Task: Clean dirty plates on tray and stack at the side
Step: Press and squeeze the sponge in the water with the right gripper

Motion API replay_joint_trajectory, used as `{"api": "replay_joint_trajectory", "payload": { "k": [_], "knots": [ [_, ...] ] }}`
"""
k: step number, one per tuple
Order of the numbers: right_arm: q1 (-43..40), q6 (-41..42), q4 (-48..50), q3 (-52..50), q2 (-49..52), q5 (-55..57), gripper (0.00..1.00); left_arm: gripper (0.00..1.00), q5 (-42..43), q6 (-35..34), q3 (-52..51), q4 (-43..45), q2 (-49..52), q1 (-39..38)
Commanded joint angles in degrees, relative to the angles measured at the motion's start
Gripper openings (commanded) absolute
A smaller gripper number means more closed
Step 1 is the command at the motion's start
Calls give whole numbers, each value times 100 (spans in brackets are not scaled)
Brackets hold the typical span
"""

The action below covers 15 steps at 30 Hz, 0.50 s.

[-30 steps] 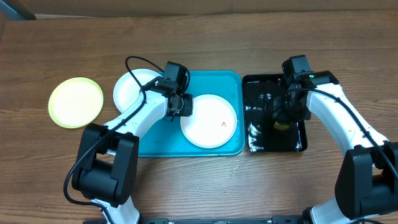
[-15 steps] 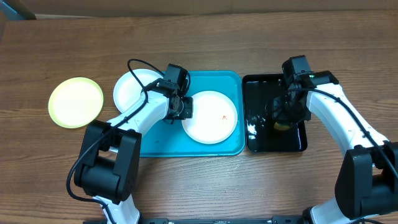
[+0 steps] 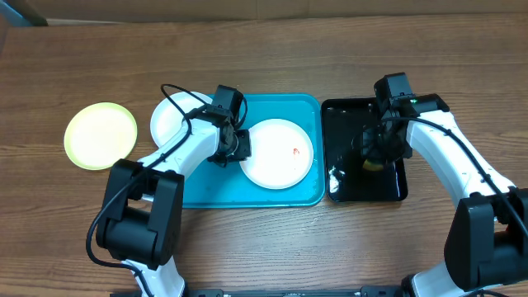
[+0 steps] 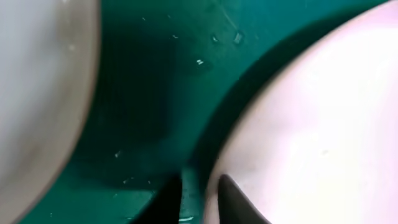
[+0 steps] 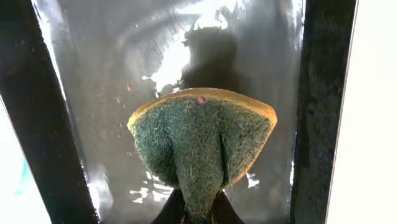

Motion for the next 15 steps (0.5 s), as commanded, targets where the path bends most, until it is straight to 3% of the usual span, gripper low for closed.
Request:
{"api": "replay_joint_trajectory", "payload": {
  "k": [1, 7, 15],
  "knots": [
    [2, -50, 35, 109, -39, 0, 4, 5, -103, 9, -37, -35, 94, 33],
    [168, -352, 122, 319, -42, 120, 4, 4, -105, 9, -37, -76, 94, 22],
    [1117, -345, 66, 549, -39, 2151, 4, 6, -105, 9, -37, -74, 94, 22]
  ]
}}
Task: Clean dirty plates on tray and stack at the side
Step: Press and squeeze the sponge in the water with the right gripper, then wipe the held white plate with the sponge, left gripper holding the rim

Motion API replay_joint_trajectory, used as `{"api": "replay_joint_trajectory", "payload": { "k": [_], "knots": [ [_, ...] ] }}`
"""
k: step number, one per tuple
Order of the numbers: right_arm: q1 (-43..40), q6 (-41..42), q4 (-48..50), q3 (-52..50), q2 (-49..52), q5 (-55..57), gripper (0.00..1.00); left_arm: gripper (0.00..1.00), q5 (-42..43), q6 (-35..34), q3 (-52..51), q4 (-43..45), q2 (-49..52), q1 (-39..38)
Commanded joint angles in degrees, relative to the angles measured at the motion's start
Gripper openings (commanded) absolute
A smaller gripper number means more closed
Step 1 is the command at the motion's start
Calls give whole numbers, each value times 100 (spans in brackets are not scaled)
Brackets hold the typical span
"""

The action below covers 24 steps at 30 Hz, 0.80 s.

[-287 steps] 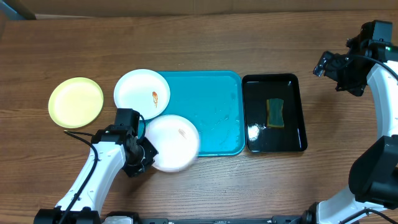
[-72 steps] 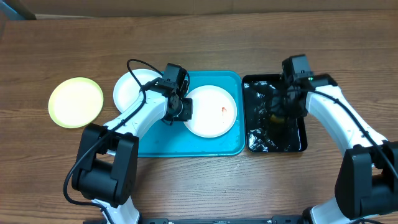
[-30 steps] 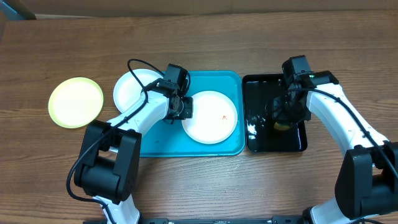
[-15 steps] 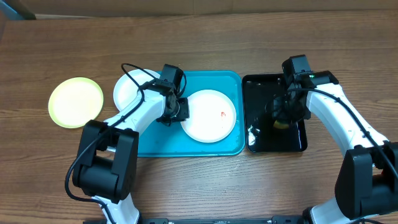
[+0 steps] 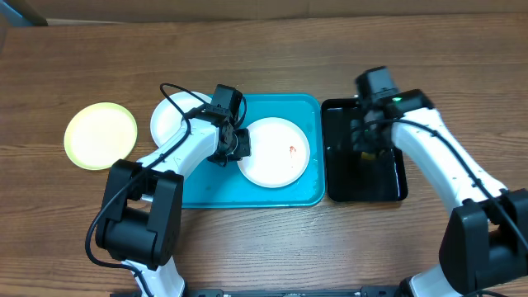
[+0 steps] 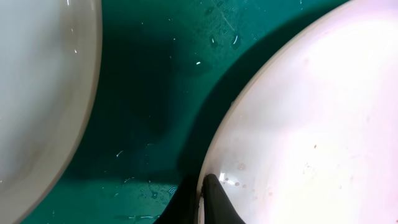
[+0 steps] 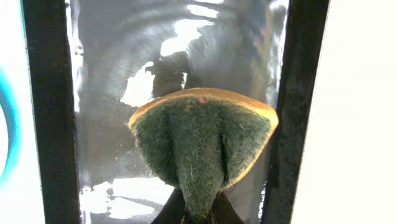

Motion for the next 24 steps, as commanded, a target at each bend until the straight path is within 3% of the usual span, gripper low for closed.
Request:
{"api": "replay_joint_trajectory", "payload": {
  "k": [1, 8, 16, 24],
  "knots": [
    [520, -68, 111, 149, -39, 1003, 4, 6, -129, -15, -48, -52, 105, 20],
    [1300, 240, 977, 146, -39, 293, 4, 6, -129, -15, -48, -35, 105, 20],
    [1838, 452, 2026, -166, 136, 240, 4, 7, -127, -17, -48, -33, 105, 20],
    [2079, 450, 2306, -166, 890, 588, 4, 8, -127, -17, -48, -39, 105, 20]
  ]
}}
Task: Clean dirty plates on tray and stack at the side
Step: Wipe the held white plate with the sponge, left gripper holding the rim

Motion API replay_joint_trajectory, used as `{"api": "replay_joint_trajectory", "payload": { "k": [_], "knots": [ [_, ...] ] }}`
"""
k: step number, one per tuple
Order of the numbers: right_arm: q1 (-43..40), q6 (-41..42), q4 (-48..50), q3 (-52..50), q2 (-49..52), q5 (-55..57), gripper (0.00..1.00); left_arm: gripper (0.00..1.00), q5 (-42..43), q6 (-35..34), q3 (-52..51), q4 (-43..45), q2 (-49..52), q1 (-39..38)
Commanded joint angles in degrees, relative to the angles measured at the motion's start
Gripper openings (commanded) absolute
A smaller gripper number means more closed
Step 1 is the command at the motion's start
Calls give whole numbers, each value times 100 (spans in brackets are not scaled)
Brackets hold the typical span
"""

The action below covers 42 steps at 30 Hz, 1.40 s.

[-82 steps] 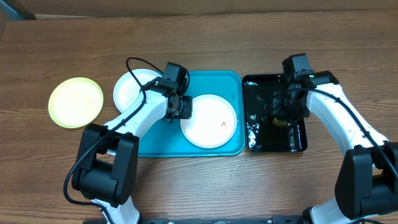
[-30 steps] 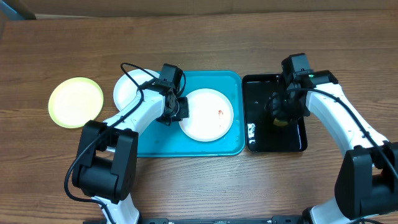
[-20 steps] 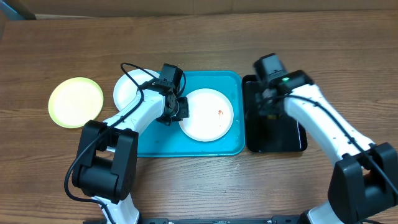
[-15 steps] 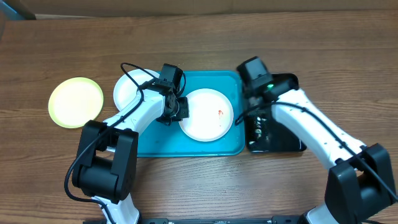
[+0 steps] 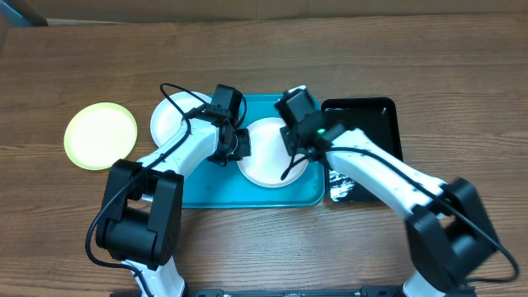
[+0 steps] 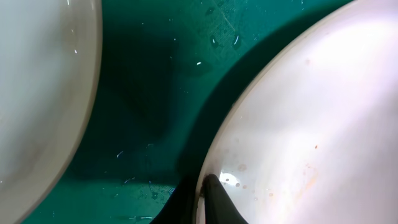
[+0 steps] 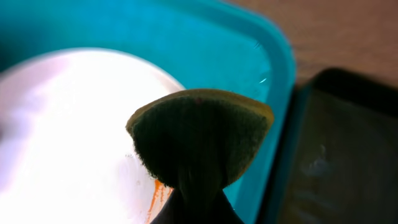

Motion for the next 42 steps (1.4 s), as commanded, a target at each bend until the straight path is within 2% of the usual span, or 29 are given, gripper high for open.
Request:
{"api": "replay_joint_trajectory", "payload": {
  "k": [1, 7, 13, 16, 18, 19, 21, 24, 26, 28, 29, 30, 42],
  "knots": [
    [55, 68, 59, -74, 358, 234, 4, 8, -122, -15, -48, -46, 105, 20],
    [55, 68, 63, -74, 789, 168, 4, 8, -120, -17, -48, -44, 105, 20],
    [55, 68, 133, -79, 1060, -245, 17, 9, -122, -15, -48, -55, 105, 20],
    [55, 74, 133, -79, 1075, -245, 18, 10, -122, -15, -48, -61, 105, 20],
    [55, 221, 131, -79, 1075, -245, 18, 10, -125, -15, -48, -61, 105, 20],
    [55, 446, 94, -79, 1075, -256, 10, 11, -125, -15, -48, -59, 105, 20],
    [55, 588, 39, -79, 1075, -437, 4, 11, -122, -15, -48, -61, 105, 20],
    [55, 656, 11, -94, 1075, -848, 4, 11, -125, -15, -48, -61, 105, 20],
    [55, 658, 7, -94, 1075, -933, 10, 11, -125, -15, -48, -61, 105, 20],
    [55, 658, 9, -94, 1075, -929, 11, 12, -125, -15, -48, -61, 105, 20],
    [55, 658, 4, -94, 1075, -929, 10, 12, -125, -15, -48, -61, 105, 20],
    [55, 658, -13, -94, 1075, -931, 4, 12, -125, -15, -48, -61, 105, 20],
    [55, 984, -212, -101, 1172, -1504, 4, 12, -125, -15, -48, -63, 105, 20]
  ]
}}
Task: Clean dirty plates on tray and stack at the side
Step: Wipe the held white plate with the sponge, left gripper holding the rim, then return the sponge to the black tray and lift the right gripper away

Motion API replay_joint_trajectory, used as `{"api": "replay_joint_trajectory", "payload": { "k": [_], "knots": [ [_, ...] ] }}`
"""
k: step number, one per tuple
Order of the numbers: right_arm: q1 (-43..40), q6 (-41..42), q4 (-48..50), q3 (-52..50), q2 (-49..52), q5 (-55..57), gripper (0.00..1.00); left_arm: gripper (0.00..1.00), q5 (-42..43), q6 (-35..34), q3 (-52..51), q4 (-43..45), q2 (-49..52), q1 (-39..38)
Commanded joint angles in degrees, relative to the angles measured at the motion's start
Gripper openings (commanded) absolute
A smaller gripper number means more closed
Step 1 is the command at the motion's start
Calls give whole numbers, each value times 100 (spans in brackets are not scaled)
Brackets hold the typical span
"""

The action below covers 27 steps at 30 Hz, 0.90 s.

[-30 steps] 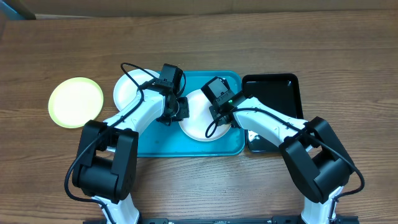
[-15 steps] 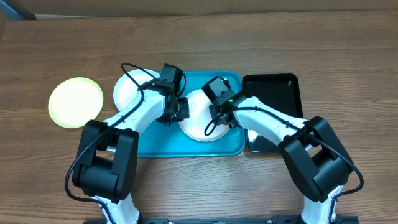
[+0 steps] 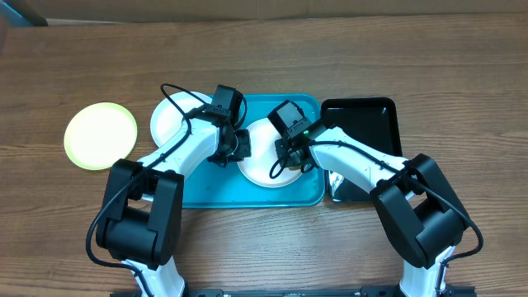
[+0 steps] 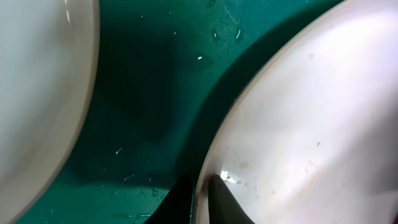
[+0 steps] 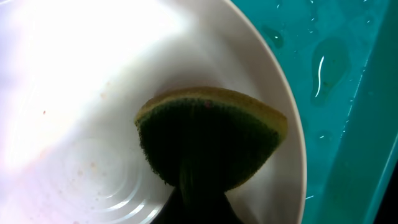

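Note:
A white plate (image 3: 266, 163) lies in the middle of the blue tray (image 3: 307, 194). My left gripper (image 3: 238, 147) is shut on this plate's left rim (image 4: 214, 168), one finger over the rim and one under it. My right gripper (image 3: 290, 154) is shut on a green and yellow sponge (image 5: 208, 137), which presses on the plate's face (image 5: 81, 93) near its right edge. Faint orange specks mark the plate. A second white plate (image 3: 171, 117) lies at the tray's left end, partly under my left arm. A yellow-green plate (image 3: 101, 134) sits on the table to the left of the tray.
A black tray (image 3: 371, 114) holding water stands right of the blue tray, touching it. Water drops lie on the blue tray (image 5: 326, 59). Brown wooden table (image 3: 412, 49) surrounds both trays.
My right gripper with the sponge has come down from just above the plate's right side onto the plate's face. The orange stain seen there no longer shows. My left gripper still holds the rim.
First my right gripper held the sponge in the black tray's water while my left gripper's fingers straddled the plate's rim. The left then shut on the rim. The sponge was lifted, then over the plate's stain, and now it rests on the plate.

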Motion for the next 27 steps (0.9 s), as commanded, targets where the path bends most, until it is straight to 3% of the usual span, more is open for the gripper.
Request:
{"api": "replay_joint_trajectory", "payload": {
  "k": [1, 8, 12, 17, 27],
  "knots": [
    [28, 133, -153, -111, 262, -671, 4, 12, -122, -15, -48, -22, 105, 20],
    [28, 282, -111, -111, 264, -1329, 4, 13, -122, -15, -48, -17, 105, 20],
    [11, 297, 411, -76, 247, -2094, 4, 13, -122, -15, -48, -17, 105, 20],
    [-442, 295, 540, 566, -17, -2924, 4, 16, -122, -13, -48, -22, 105, 20],
    [-1829, -352, -1364, 1381, -1049, -2564, 4, 22, -122, -13, -48, -17, 105, 20]
  ]
}}
